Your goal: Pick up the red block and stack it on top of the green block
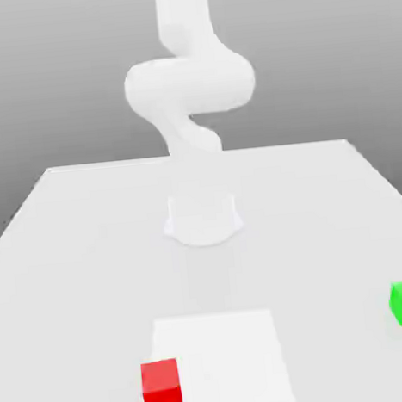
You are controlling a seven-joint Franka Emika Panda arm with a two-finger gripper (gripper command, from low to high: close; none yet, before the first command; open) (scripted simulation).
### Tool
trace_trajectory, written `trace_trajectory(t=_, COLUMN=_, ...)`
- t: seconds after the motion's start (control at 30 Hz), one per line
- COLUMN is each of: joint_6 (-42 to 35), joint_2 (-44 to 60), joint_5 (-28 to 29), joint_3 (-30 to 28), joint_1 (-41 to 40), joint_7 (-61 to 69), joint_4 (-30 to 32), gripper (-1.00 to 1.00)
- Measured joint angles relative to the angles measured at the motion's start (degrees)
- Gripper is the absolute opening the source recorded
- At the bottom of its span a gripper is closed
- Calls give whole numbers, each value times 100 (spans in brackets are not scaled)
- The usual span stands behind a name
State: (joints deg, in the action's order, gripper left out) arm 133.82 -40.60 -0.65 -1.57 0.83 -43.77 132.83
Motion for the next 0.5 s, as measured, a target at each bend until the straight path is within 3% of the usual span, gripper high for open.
trace_trajectory(t=0.5, joint_6=1224, joint_2=3157, joint_5=-479, joint_3=-711, joint_1=253, joint_7=1305, joint_4=629, gripper=0)
